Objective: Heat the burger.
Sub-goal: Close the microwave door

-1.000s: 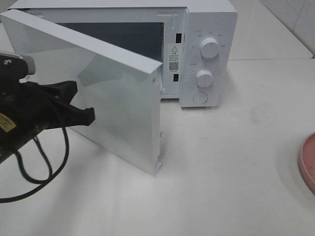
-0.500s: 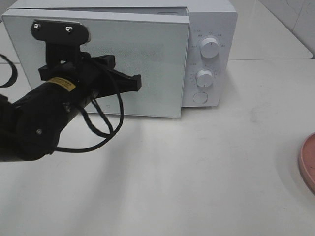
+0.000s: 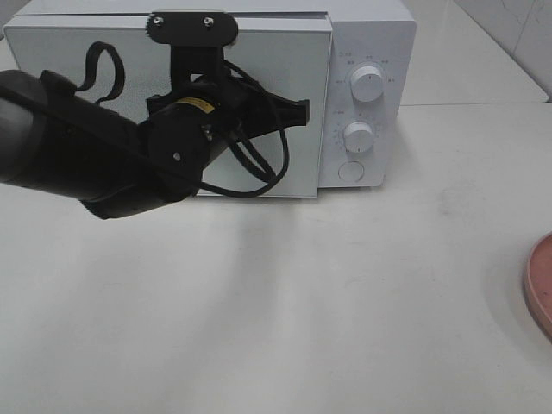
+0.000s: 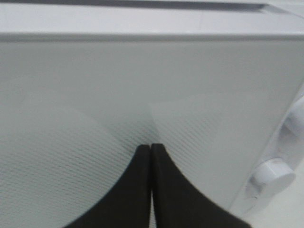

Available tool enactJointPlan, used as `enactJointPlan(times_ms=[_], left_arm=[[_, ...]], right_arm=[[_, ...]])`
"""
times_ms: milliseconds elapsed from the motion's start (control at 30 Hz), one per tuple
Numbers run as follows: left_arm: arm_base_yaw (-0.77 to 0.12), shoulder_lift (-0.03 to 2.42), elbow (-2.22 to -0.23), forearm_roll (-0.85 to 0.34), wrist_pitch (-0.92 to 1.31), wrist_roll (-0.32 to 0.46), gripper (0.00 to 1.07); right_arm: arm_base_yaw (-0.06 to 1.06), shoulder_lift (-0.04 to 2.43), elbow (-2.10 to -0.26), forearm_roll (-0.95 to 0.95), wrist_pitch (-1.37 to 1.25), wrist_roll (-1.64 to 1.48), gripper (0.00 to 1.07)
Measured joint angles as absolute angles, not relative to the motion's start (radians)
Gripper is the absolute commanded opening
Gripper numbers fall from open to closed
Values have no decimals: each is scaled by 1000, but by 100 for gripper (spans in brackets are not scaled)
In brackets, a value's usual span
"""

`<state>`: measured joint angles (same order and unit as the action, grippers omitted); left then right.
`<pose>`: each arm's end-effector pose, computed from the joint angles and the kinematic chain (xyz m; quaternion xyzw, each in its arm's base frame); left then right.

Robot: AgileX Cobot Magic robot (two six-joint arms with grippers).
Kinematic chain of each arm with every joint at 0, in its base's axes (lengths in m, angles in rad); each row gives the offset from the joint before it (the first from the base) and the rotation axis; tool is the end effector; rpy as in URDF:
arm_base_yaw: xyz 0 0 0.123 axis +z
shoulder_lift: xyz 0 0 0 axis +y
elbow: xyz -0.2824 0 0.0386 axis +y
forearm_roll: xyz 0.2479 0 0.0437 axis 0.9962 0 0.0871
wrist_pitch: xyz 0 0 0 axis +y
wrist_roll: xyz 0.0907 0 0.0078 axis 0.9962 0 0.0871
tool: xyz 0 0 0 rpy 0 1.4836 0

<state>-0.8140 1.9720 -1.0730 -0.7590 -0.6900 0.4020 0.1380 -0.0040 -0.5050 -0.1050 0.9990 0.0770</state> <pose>0.3126 -0.2730 0.1790 0.0934 0.7824 -0.1384 0.6000 -0.0028 -0.0085 0.2840 -0.0248 0.8327 0.0069 0.5531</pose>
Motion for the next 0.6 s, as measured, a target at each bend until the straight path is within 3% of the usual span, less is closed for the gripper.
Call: enactJointPlan(times_ms=[400,600], left_arm=[[-744,1999,-1182,-738,-468,414,0],[-734,1978,-1184,-749,-380,483,0]], right_arm=[[138,-4,-505,-105,999,77,75],[138,-4,-505,-105,999,77,75]])
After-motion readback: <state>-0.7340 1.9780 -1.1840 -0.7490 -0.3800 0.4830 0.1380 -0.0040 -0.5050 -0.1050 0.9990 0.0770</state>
